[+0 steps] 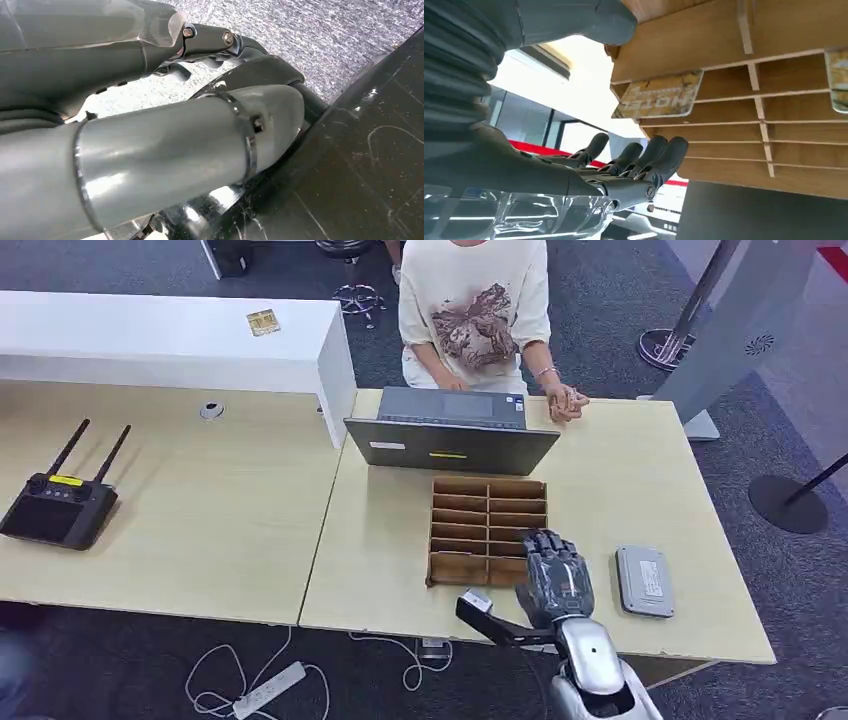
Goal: Pass the card to the sensor for recognition and then transmit it.
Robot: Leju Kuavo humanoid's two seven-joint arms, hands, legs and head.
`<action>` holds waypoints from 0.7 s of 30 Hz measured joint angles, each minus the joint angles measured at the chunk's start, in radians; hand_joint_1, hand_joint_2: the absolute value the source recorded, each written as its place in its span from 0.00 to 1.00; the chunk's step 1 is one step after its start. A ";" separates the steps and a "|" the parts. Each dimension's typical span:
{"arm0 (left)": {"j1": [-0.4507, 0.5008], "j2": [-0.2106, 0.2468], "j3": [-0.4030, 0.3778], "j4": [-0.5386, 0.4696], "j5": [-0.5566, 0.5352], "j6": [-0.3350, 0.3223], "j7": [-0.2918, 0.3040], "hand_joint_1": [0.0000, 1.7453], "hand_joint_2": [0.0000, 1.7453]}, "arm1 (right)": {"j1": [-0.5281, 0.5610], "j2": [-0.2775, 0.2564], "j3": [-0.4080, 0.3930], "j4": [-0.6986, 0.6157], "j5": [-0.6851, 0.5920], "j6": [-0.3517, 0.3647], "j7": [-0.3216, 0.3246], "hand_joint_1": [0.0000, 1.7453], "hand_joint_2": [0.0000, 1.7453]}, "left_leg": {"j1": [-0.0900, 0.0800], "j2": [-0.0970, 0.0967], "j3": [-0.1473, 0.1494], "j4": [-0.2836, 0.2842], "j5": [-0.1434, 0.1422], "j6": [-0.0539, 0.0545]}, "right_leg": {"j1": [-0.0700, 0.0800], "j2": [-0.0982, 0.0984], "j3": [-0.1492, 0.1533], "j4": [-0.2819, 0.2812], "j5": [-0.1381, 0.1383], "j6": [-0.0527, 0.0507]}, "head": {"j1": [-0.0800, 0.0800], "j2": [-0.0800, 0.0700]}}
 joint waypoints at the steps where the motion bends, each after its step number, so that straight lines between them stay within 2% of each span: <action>1: 0.000 0.000 0.000 0.000 0.000 0.000 0.000 0.00 0.00 | -0.003 0.000 0.002 0.000 0.000 0.000 0.000 0.34 1.00 | 0.000 0.000 0.000 0.000 0.000 0.000 | 0.000 0.000 0.000 0.000 0.000 0.000 | 0.000 0.000; 4: 0.000 0.000 0.000 0.000 0.000 0.000 0.000 0.00 0.00 | -0.011 0.000 0.008 0.002 0.000 0.000 0.000 0.38 1.00 | 0.000 0.000 0.000 0.000 0.000 0.000 | 0.000 0.000 0.000 0.000 0.000 0.000 | 0.000 0.000; 6: 0.000 0.000 0.000 0.000 0.001 0.000 0.000 0.00 0.00 | -0.018 0.000 0.015 0.004 -0.001 0.001 0.000 0.35 1.00 | 0.000 0.000 0.000 0.000 0.000 0.000 | 0.000 0.000 0.000 0.000 0.000 0.000 | 0.000 0.000; 15: 0.000 0.000 0.000 0.000 0.003 0.000 0.000 0.00 0.00 | -0.037 0.000 0.026 0.022 -0.001 0.003 0.000 0.40 1.00 | 0.000 0.000 0.000 0.000 0.000 0.000 | 0.000 0.000 0.000 0.000 0.000 0.000 | 0.000 0.000; 19: 0.000 0.000 0.000 0.000 0.003 0.000 0.000 0.00 0.00 | -0.044 0.000 0.029 0.034 -0.001 0.003 0.000 0.37 1.00 | 0.000 0.000 0.000 0.000 0.000 0.000 | 0.000 0.000 0.000 0.000 0.000 0.000 | 0.000 0.000; 20: 0.000 0.000 0.000 0.000 0.003 0.000 0.000 0.00 0.00 | -0.045 0.000 0.031 0.037 -0.001 0.003 0.000 0.41 1.00 | 0.000 0.000 0.000 0.000 0.000 0.000 | 0.000 0.000 0.000 0.000 0.000 0.000 | 0.000 0.000; 21: 0.000 0.000 0.000 0.000 0.003 -0.001 0.000 0.00 0.00 | -0.046 0.000 0.032 0.039 -0.001 0.004 0.000 0.41 1.00 | 0.000 0.000 0.000 0.000 0.000 0.000 | 0.000 0.000 0.000 0.000 0.000 0.000 | 0.000 0.000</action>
